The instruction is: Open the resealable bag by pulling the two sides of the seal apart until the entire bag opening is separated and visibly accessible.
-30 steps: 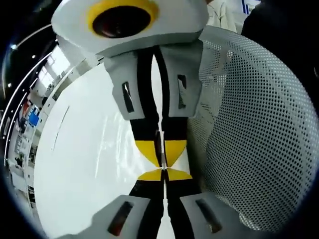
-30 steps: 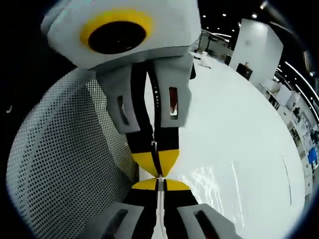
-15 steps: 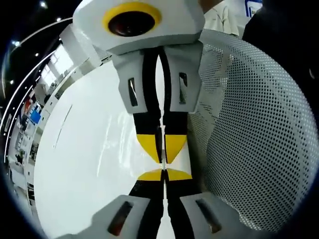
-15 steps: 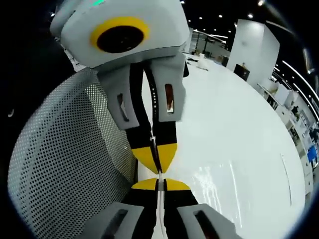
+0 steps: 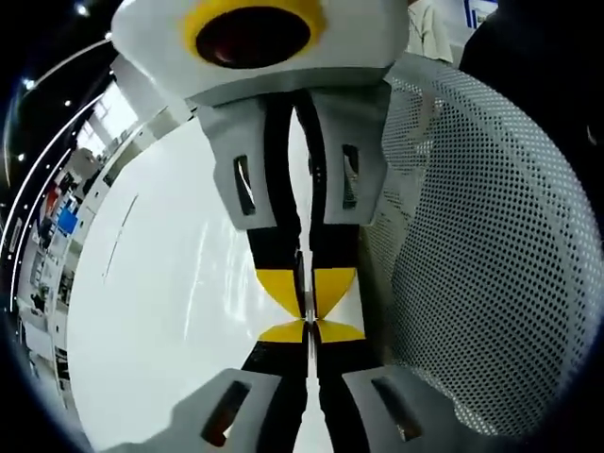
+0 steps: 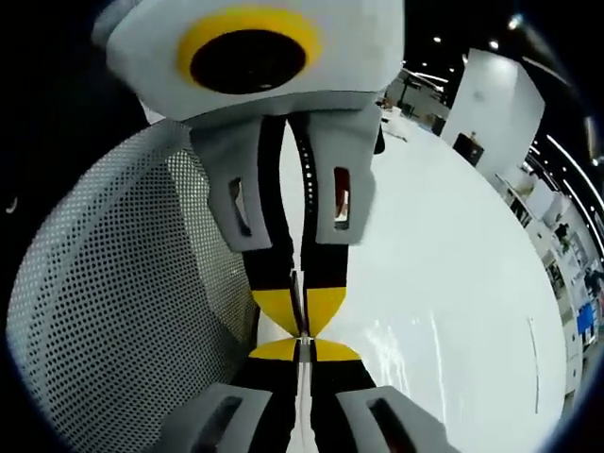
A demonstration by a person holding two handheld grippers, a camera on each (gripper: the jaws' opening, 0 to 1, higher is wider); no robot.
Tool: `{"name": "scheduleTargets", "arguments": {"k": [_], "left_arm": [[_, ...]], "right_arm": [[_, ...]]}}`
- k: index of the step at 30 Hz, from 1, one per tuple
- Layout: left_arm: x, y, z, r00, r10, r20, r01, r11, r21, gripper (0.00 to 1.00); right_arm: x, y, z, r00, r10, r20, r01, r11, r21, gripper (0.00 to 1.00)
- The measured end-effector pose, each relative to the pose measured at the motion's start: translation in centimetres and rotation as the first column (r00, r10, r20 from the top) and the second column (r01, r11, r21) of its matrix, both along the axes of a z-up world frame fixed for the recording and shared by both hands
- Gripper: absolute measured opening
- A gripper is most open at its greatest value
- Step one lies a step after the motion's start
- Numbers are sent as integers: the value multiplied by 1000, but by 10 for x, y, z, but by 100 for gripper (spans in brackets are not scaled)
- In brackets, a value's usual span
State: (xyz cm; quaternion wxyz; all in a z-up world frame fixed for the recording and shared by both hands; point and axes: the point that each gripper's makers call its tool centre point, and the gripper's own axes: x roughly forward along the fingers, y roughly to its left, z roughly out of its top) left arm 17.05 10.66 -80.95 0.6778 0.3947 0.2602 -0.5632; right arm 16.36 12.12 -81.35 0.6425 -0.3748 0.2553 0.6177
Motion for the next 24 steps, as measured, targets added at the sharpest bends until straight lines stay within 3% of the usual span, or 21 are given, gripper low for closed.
{"name": "scheduleTargets", "arguments": {"k": [10, 15, 24], "left_arm": [[-2, 0, -1, 1000, -14, 22, 14, 1000, 12, 0], [-2, -2, 3, 1000, 2, 11, -2, 1000, -20, 0], [0, 4, 2, 1000, 16, 3, -16, 1000, -20, 0]], "right_arm": [[-1, -2, -1, 1000, -15, 3, 15, 1000, 8, 0], [0, -7, 0, 999, -38, -8, 38, 999, 21, 0], [2, -14, -1, 999, -32, -3, 32, 999, 1, 0]]}}
